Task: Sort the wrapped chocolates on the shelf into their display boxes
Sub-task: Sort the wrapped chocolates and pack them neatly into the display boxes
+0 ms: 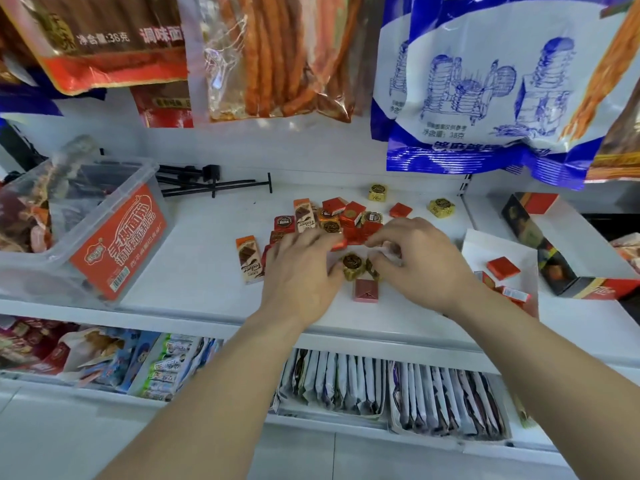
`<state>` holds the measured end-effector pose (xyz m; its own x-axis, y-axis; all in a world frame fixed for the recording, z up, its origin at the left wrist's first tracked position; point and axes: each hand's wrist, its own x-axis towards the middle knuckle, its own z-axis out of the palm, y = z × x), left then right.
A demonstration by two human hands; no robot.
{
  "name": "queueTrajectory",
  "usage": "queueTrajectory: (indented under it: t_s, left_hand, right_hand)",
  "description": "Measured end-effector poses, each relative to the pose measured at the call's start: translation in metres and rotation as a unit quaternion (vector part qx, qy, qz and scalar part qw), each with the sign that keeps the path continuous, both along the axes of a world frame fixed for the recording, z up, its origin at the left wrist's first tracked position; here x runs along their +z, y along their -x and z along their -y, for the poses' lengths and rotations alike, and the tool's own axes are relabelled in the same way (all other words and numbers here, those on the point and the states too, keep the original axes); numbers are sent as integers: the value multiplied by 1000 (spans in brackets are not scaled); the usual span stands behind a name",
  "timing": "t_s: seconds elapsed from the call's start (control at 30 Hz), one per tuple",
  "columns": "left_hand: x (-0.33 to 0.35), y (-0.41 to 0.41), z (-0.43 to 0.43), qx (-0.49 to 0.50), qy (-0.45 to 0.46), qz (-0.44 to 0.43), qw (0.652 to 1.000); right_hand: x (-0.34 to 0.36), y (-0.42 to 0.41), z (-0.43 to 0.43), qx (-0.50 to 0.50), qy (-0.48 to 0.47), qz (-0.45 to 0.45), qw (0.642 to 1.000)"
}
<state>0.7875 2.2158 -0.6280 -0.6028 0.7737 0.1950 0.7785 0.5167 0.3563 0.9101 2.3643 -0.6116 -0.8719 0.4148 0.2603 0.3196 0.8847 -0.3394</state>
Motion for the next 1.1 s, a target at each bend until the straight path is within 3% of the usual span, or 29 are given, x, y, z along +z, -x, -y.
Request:
queueTrajectory:
  t_s: [0.43,0.63,0.77,1.0,1.1]
  left_hand:
    - [1,4,4,17,-38,1,999]
    - [1,5,4,25,-95,82,992]
    - [5,6,3,33,-142,134,980]
    - [3,9,4,42,-210,193,957]
    - [5,12,7,51,-220,214,951]
  right_hand:
    - [-1,45,-25,8,16,49,999]
    - [1,58,-21,-11,57,60,997]
    - [7,60,-17,-16,164,78,983]
    - [11,62,-7,-12,153,125,980]
    - [8,59,-7,-3,151,99,984]
